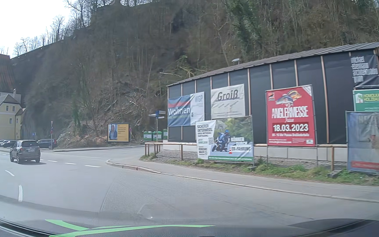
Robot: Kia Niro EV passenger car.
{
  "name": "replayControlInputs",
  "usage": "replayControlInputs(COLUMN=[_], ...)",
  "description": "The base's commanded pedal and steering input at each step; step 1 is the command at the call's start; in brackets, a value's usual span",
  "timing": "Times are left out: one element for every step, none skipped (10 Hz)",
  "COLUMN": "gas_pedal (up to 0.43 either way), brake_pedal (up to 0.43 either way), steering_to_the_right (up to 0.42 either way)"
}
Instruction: Follow the waypoints while adhering to traffic rules and regulations
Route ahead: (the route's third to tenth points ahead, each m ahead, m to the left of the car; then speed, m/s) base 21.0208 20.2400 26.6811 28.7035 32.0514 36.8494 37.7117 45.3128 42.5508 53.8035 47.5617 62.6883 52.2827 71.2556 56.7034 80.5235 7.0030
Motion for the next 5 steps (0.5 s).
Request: replayControlInputs(gas_pedal=[0.157,0.157,0.157,0.157,0.157], brake_pedal=[0.000,0.000,0.000,0.000,0.000], steering_to_the_right=[-0.268,-0.270,-0.270,-0.270,-0.270])
